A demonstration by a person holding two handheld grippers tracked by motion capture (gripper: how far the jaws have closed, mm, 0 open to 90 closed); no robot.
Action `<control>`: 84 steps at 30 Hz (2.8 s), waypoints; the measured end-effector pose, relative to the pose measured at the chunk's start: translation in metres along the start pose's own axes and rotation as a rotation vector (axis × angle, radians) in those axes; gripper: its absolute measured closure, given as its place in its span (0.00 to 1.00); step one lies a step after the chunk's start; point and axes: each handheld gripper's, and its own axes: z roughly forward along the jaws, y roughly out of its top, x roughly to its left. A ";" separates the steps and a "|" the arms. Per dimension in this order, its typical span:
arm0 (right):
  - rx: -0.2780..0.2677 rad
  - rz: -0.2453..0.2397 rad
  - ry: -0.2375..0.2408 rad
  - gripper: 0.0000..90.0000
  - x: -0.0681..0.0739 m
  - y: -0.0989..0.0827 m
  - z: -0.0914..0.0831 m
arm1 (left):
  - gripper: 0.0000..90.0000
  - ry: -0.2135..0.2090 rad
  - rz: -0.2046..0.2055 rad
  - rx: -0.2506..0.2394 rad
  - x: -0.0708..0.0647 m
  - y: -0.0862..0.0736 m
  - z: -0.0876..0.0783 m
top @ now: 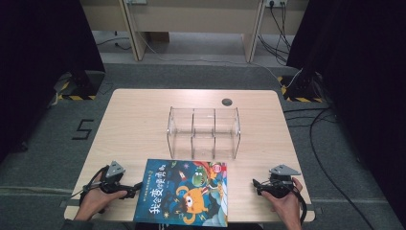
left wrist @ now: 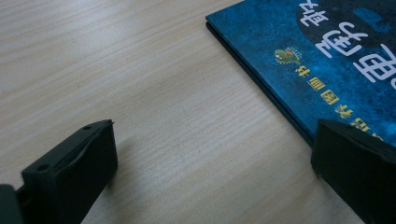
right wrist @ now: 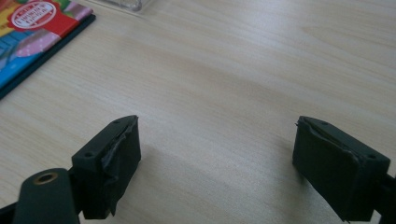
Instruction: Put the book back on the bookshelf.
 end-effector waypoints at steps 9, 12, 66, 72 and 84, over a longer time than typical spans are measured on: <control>-0.030 0.042 0.064 0.24 0.002 0.002 -0.006 | 0.17 -0.024 -0.057 -0.008 0.003 0.003 -0.006; -0.035 0.060 0.091 0.24 0.005 0.003 -0.007 | 0.17 -0.096 -0.128 0.009 0.000 0.007 -0.009; 0.010 0.153 0.327 0.32 0.024 0.001 -0.004 | 0.42 -0.411 -0.020 0.089 -0.104 0.033 0.013; -0.008 0.220 0.331 0.33 0.018 -0.002 -0.004 | 0.42 -0.436 -0.012 0.086 -0.113 0.037 0.018; -0.096 0.535 0.423 0.29 0.008 -0.022 -0.012 | 0.38 -0.466 -0.050 0.078 -0.116 0.037 0.020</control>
